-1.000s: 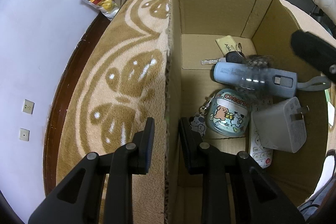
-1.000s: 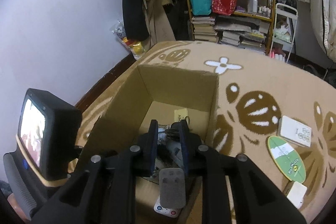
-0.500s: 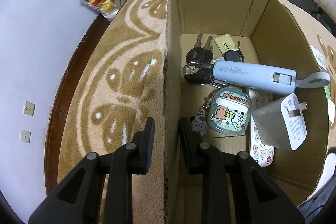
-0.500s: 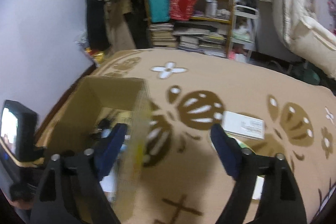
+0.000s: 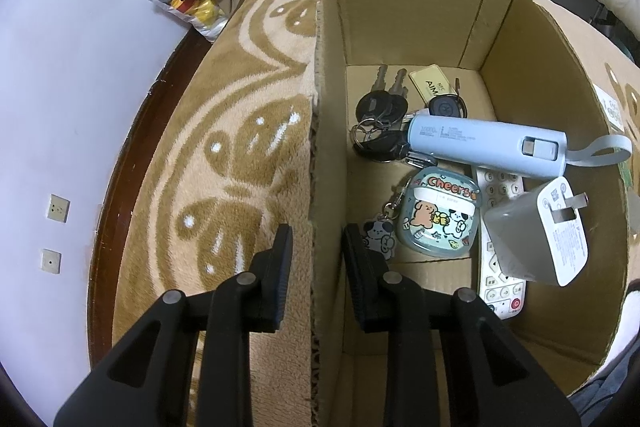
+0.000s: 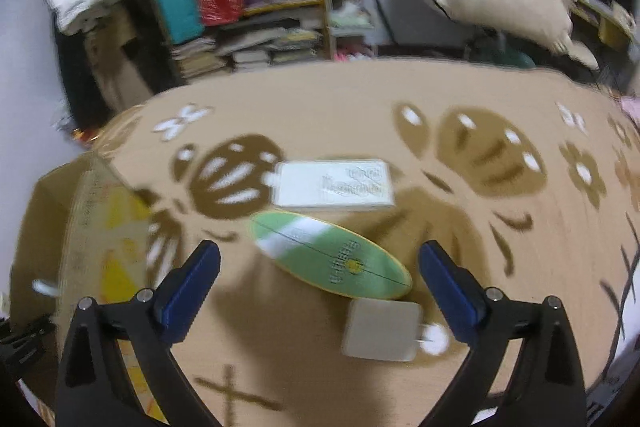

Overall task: Organize rigid objects
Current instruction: 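Move the right tool to the white square adapter and grasp it, then carry the white adapter into the box and open the right tool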

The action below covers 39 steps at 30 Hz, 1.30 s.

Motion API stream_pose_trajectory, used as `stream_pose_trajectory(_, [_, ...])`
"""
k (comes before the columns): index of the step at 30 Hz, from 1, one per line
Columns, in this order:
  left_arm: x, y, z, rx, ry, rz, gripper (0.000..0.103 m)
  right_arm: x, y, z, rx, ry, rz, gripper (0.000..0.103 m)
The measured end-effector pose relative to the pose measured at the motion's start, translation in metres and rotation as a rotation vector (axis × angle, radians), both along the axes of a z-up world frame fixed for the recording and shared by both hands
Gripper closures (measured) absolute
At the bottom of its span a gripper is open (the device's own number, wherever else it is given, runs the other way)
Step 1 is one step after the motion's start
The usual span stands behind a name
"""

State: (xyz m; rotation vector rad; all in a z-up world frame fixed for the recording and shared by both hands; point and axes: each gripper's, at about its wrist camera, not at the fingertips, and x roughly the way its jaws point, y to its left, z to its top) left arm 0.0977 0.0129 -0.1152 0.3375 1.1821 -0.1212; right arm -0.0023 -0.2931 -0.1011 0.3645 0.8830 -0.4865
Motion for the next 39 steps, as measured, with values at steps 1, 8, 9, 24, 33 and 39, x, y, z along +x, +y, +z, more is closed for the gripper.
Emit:
stream_pose_trajectory(1, [0.0, -0.001, 0.0, 0.002, 0.0, -0.001, 0.077, -0.003, -0.008, -0.005, 0.027, 0.011, -0.021, 0.0])
stream_pose_trajectory(8, [0.0, -0.002, -0.001, 0.007, 0.0, -0.005, 0.077, -0.017, -0.034, -0.033, 0.156, 0.083, -0.117, 0.0])
stream_pose_trajectory(9, [0.0, -0.003, -0.001, 0.012, -0.001, -0.008, 0.077, -0.018, -0.034, -0.035, 0.16, 0.089, -0.121, 0.0])
stream_pose_trajectory(24, [-0.001, -0.003, -0.003, 0.028, -0.003, -0.016, 0.077, -0.016, -0.028, -0.06, 0.215, 0.217, -0.09, 0.048])
stream_pose_trajectory(33, [0.0, -0.001, -0.004, 0.004, 0.005, 0.01, 0.077, 0.004, 0.012, -0.035, 0.133, 0.143, 0.064, 0.048])
stream_pose_trajectory(39, [0.0, -0.003, -0.005, 0.017, 0.0, 0.004, 0.077, 0.022, 0.047, -0.009, 0.113, 0.022, 0.168, 0.049])
